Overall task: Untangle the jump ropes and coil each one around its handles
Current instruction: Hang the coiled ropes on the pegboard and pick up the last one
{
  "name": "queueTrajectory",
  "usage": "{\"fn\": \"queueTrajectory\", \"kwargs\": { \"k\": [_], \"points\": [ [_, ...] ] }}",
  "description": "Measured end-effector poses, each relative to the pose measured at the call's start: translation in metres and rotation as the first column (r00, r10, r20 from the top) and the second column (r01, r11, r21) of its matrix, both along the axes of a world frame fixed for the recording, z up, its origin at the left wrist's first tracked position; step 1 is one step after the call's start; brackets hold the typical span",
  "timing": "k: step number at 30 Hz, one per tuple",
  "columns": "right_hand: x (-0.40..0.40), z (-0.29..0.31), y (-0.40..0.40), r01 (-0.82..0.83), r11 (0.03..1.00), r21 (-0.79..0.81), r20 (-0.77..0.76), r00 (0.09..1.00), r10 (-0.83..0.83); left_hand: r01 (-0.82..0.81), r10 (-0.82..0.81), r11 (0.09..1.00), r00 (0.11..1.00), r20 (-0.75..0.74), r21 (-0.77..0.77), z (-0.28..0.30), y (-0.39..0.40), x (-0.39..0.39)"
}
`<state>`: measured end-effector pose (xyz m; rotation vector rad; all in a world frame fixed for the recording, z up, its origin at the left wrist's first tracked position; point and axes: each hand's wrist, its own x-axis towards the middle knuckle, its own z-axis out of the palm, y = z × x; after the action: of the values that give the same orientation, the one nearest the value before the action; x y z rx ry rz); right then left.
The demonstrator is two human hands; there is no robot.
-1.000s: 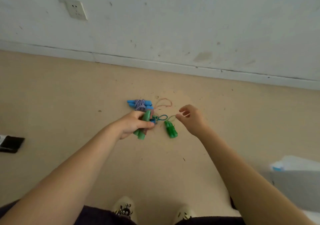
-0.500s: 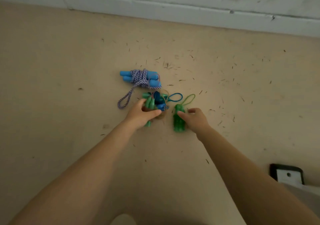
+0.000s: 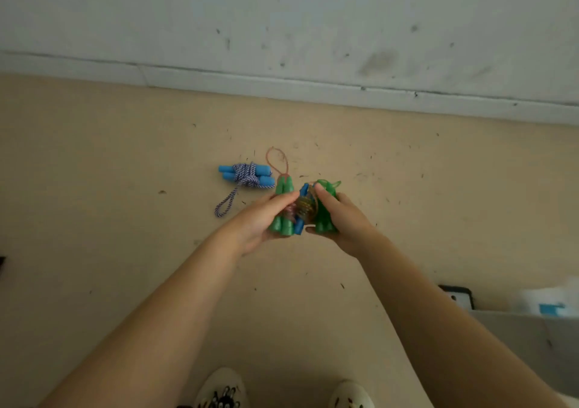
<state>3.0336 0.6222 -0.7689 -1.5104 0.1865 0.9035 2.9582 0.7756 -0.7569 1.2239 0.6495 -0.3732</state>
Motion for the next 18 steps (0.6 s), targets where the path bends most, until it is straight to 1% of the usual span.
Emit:
{"fn": "queueTrajectory", "kwargs": {
  "k": [3, 5, 7, 9, 11, 13, 15, 16, 18],
  "points": [
    [-0.016, 0.087, -0.011, -0.037, 0.998, 0.048, 0.142, 0.989, 0.03, 0.032, -0.017, 0.994, 0.99, 0.137, -0.108, 0.088, -0.004, -0.021],
    [-0.037, 0.146, -0.022, -0.1, 0.991, 0.089, 0.241, 0.968, 0.076, 0.072, -0.039, 0.991, 0.962, 0.27, -0.113, 0.149, -0.008, -0.047],
    [-0.066, 0.201, -0.033, -0.169, 0.976, 0.137, 0.344, 0.932, 0.113, 0.15, -0.102, 0.984, 0.916, 0.387, -0.094, 0.205, -0.017, -0.08],
    [-0.101, 0.248, -0.043, -0.196, 0.967, 0.16, 0.435, 0.894, 0.109, 0.2, -0.159, 0.978, 0.894, 0.42, -0.055, 0.25, -0.033, -0.113],
    [-0.139, 0.286, -0.053, -0.18, 0.972, 0.151, 0.511, 0.856, 0.08, 0.196, -0.17, 0.98, 0.89, 0.424, -0.02, 0.285, -0.05, -0.146],
    [-0.173, 0.314, -0.066, -0.14, 0.98, 0.14, 0.572, 0.82, 0.035, 0.152, -0.133, 0.988, 0.893, 0.431, -0.008, 0.311, -0.066, -0.176],
    [-0.204, 0.333, -0.081, -0.106, 0.987, 0.124, 0.61, 0.792, 0.009, 0.055, -0.054, 0.998, 0.897, 0.439, 0.01, 0.328, -0.077, -0.204],
    [-0.217, 0.341, -0.089, -0.096, 0.987, 0.128, 0.616, 0.788, -0.004, -0.018, 0.016, 1.0, 0.892, 0.451, 0.001, 0.333, -0.081, -0.217],
    [-0.239, 0.353, -0.103, -0.107, 0.978, 0.179, 0.6, 0.8, -0.022, -0.171, 0.183, 0.983, 0.861, 0.475, -0.068, 0.341, -0.088, -0.239]
  ]
}}
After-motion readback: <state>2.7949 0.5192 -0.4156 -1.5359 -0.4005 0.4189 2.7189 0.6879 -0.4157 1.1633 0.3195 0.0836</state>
